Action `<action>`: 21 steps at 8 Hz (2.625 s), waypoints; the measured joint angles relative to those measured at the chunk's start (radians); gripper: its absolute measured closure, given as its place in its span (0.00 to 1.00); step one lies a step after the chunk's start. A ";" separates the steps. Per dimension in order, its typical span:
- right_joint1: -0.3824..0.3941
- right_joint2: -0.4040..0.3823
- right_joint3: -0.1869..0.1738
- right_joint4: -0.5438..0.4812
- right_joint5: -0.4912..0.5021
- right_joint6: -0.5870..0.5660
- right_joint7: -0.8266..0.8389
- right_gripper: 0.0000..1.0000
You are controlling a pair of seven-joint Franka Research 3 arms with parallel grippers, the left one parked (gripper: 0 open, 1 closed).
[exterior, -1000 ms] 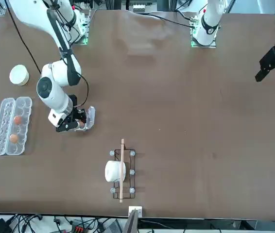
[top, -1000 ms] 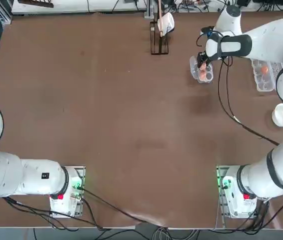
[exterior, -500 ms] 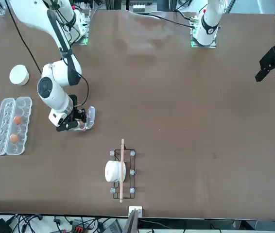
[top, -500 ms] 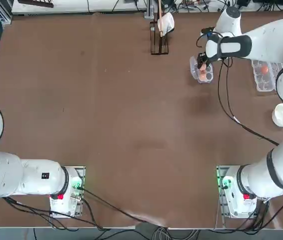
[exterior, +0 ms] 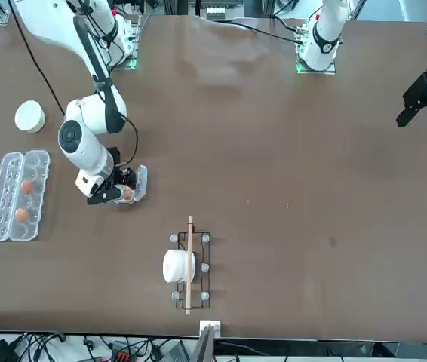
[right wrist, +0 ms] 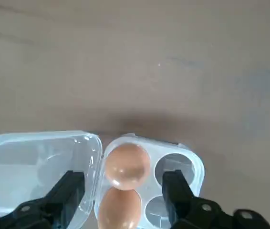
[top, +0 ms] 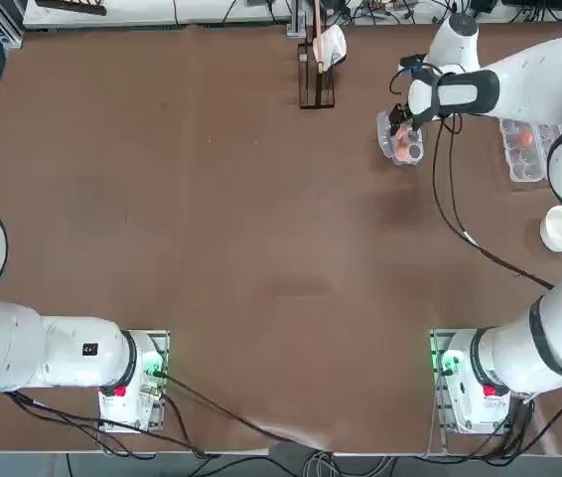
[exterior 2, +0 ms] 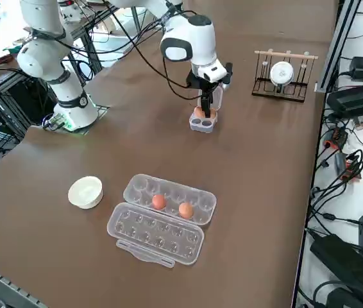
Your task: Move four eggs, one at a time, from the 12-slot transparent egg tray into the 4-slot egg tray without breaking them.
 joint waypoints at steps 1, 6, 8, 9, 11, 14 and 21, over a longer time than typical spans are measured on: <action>0.000 -0.006 0.000 0.005 0.000 0.000 0.000 0.00; -0.061 -0.142 -0.027 0.071 0.000 -0.189 -0.106 0.00; -0.144 -0.177 -0.031 0.095 0.000 -0.278 -0.257 0.00; -0.187 -0.187 -0.032 0.096 0.000 -0.298 -0.355 0.00; -0.280 -0.191 -0.034 0.096 0.000 -0.319 -0.606 0.00; -0.435 -0.180 -0.039 0.096 -0.001 -0.343 -1.014 0.00; -0.590 -0.068 -0.040 0.095 -0.075 -0.207 -1.565 0.00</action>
